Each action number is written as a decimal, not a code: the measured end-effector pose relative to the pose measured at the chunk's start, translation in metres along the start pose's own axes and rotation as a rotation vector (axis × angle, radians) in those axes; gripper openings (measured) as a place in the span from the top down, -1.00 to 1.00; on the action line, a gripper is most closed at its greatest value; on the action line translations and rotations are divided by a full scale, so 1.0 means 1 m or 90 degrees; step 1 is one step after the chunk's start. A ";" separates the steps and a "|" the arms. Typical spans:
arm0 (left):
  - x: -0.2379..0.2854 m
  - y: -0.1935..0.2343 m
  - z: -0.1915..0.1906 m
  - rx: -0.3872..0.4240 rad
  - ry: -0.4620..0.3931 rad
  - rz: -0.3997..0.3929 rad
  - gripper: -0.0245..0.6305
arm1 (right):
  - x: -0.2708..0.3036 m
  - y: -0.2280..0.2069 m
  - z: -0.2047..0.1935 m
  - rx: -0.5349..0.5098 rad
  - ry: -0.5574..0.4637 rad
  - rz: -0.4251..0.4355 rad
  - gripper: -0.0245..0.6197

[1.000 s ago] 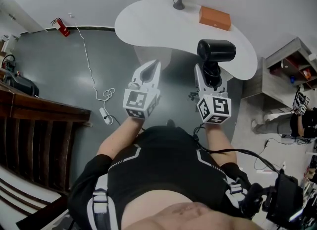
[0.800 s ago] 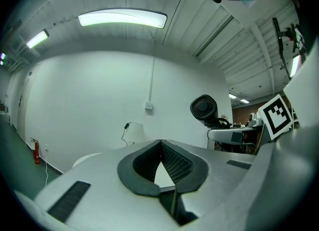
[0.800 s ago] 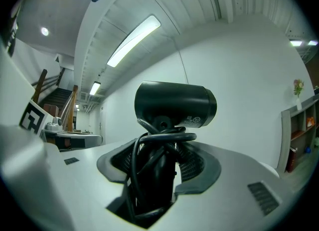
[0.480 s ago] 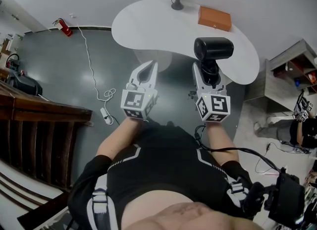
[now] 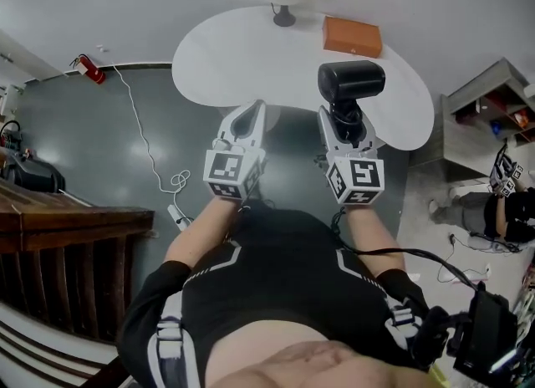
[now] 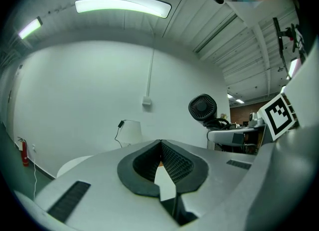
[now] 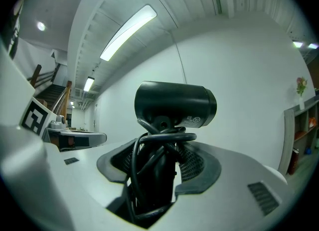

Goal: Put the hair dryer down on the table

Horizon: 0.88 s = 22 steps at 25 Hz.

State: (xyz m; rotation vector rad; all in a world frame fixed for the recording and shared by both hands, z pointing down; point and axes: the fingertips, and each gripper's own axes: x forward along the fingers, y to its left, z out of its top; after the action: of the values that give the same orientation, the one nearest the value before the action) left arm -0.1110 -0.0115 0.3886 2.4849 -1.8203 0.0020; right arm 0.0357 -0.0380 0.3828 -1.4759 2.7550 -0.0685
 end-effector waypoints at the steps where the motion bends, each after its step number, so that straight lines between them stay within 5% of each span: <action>1: 0.009 0.008 0.002 0.000 -0.001 -0.006 0.83 | 0.010 0.000 0.000 0.002 0.001 -0.006 0.16; 14: 0.110 0.095 0.007 -0.004 0.008 -0.080 0.83 | 0.130 0.003 -0.010 0.001 0.017 -0.061 0.16; 22: 0.155 0.131 0.010 -0.004 0.008 -0.151 0.83 | 0.176 -0.006 -0.015 0.014 0.023 -0.161 0.16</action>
State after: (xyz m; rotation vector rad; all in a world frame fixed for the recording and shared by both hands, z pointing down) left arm -0.1897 -0.1990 0.3907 2.6726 -1.5069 0.0007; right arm -0.0572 -0.1872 0.3990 -1.8255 2.5674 -0.1293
